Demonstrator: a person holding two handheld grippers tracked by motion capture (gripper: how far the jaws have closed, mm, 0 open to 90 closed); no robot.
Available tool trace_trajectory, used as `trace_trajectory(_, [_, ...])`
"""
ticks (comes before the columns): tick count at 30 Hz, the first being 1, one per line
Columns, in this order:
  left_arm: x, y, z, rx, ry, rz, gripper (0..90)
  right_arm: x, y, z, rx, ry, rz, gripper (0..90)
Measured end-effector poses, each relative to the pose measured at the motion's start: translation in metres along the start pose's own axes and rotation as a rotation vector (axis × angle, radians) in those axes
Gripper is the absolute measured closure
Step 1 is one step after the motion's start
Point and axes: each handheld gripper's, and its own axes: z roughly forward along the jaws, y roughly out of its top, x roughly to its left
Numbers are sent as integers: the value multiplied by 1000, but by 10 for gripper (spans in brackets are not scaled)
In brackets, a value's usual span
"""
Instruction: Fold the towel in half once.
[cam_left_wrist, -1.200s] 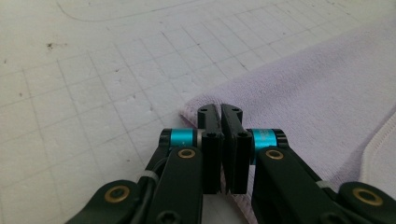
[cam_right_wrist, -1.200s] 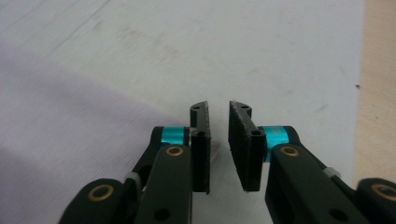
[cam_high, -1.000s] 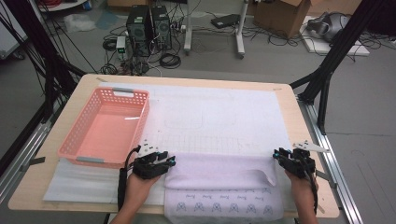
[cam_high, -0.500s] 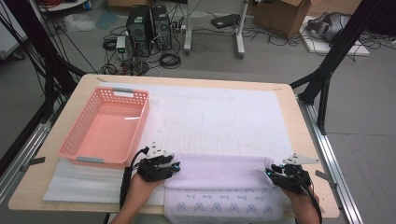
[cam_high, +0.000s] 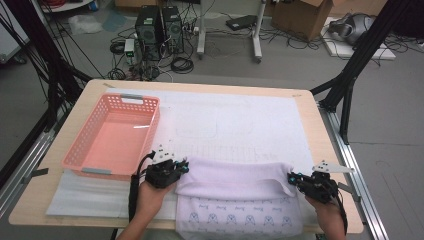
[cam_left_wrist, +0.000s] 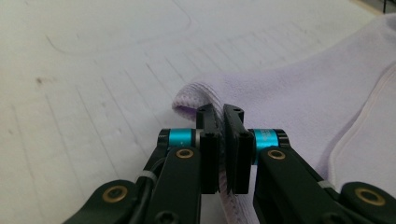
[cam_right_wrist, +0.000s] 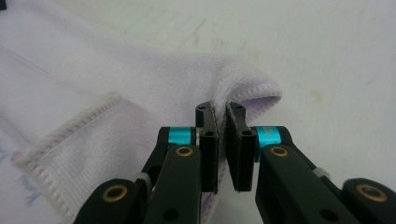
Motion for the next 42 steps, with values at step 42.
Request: trace_trajectory(42, [41, 49, 39, -95, -81, -32, 524, -44, 73, 43, -20, 10, 104, 523])
